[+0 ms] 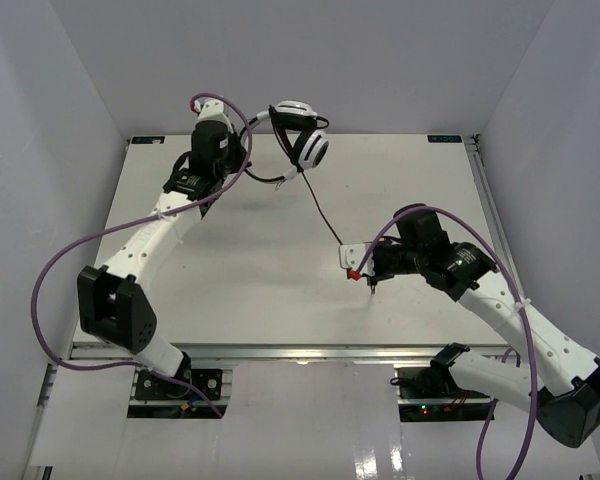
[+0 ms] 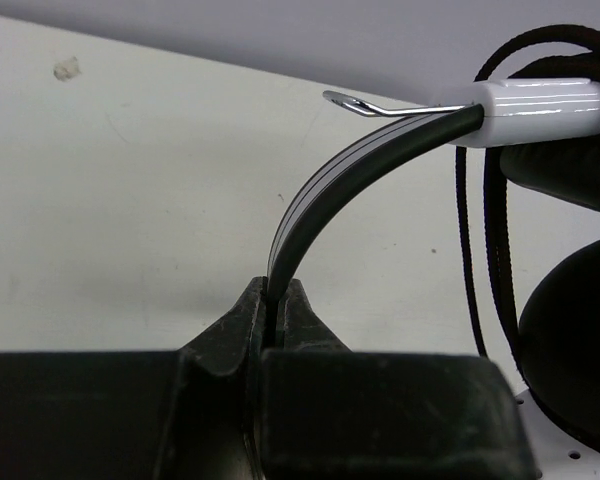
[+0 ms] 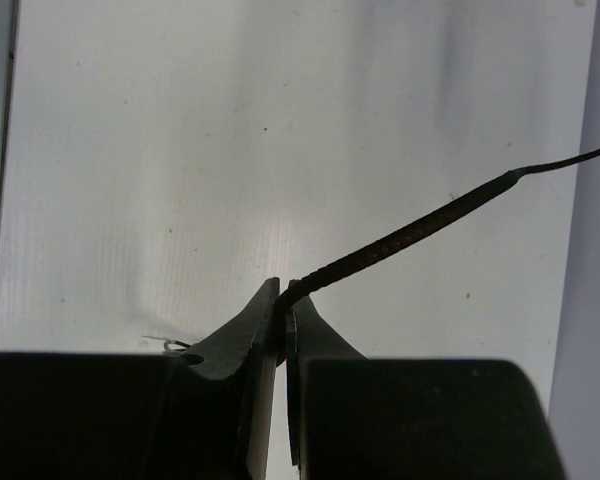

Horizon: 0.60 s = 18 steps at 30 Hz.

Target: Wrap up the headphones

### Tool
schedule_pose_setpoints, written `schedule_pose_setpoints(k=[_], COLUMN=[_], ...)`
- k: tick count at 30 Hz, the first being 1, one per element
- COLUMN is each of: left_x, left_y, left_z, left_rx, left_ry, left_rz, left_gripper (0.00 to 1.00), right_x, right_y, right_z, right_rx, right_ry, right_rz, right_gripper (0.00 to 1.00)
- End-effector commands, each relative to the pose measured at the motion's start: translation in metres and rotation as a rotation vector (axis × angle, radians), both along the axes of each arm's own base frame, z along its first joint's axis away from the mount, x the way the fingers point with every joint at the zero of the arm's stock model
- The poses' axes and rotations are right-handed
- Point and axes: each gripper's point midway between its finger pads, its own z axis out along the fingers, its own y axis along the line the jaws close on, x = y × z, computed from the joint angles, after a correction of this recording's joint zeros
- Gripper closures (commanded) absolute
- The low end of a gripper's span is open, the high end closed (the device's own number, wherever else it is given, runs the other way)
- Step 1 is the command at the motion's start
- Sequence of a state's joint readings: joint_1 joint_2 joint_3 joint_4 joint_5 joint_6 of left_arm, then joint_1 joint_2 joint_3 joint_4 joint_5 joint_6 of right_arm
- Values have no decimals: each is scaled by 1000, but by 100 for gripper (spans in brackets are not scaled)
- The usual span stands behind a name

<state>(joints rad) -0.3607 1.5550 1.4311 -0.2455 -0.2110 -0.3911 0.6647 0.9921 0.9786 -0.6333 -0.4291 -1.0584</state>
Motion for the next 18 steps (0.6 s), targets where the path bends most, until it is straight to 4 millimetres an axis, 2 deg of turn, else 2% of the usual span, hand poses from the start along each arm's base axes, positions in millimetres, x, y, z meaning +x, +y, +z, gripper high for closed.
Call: schedule_pose_setpoints(k=[1,2,7,8,10,12,14,18], left_x=[30,31,35,33,28,26,13,-13], left_y=[-30,-36,-60,-64,-81,-88,-107,-120], left_z=[-9,-13,-69,-72,-96,-105,-116,-118], left_rx=[-90,-68,23,27,46,58,73,106], left_ry=[-25,-22,66,69,109,124,137,122], left_rz=[19,10,-25,-33,-76,-102,-182,-312], left_gripper=[100,100,100,100,100,100,100,100], right_x=[29,36,62,64,73,79,95,110], right_y=[0,-3,-5,-5,-8,-11,-25,-38], right_z=[51,56,100,100,109,109,106,98], right_rx=[-13,-27,-32,-39,-54,-72,-127,-170], right_ry=[-188,-216,-353,-355,-400,-420,-489,-549], right_rz=[-42,-65,-128,-134,-158,-182,-263,-342], right_gripper=[92,92,92,92,92,92,92,92])
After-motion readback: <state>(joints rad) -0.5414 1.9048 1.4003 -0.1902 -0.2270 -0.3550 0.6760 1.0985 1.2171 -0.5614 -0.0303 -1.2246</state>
